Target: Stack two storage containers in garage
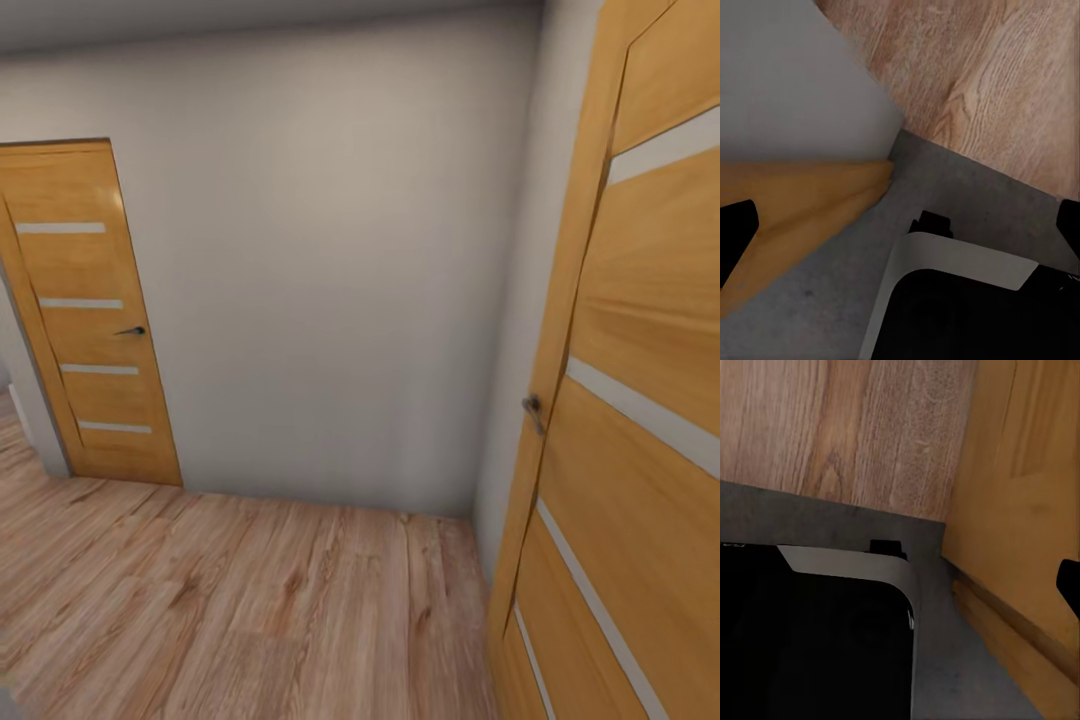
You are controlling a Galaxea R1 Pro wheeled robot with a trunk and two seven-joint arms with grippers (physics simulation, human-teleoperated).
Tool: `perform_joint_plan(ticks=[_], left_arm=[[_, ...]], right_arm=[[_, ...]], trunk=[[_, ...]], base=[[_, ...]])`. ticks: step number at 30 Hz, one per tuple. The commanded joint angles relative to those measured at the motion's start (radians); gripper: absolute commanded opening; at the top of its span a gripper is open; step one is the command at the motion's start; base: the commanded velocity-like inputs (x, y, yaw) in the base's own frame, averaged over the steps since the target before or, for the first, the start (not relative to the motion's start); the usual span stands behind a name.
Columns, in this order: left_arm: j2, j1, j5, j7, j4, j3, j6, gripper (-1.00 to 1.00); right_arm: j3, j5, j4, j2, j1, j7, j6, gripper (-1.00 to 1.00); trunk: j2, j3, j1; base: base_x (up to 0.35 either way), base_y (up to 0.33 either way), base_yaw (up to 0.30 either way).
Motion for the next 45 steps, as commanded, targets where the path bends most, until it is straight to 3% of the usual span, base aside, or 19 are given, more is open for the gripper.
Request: perform_joint_plan(ticks=[1,45], left_arm=[[0.000,0.000,0.004,0.000,0.001,0.004,-0.004,1.00],[0.000,-0.001,0.004,0.000,0.001,0.004,-0.003,1.00]], right_arm=[[0.008,-0.005,0.003,0.000,-0.001,-0.002,-0.006,1.00],[0.007,-0.005,0.003,-0.001,-0.001,-0.001,-0.006,1.00]], trunk=[[-0.001,-0.001,0.001],[-0.001,-0.001,0.001]], base=[[0.292,0.000,0.000],[0.277,0.000,0.000]])
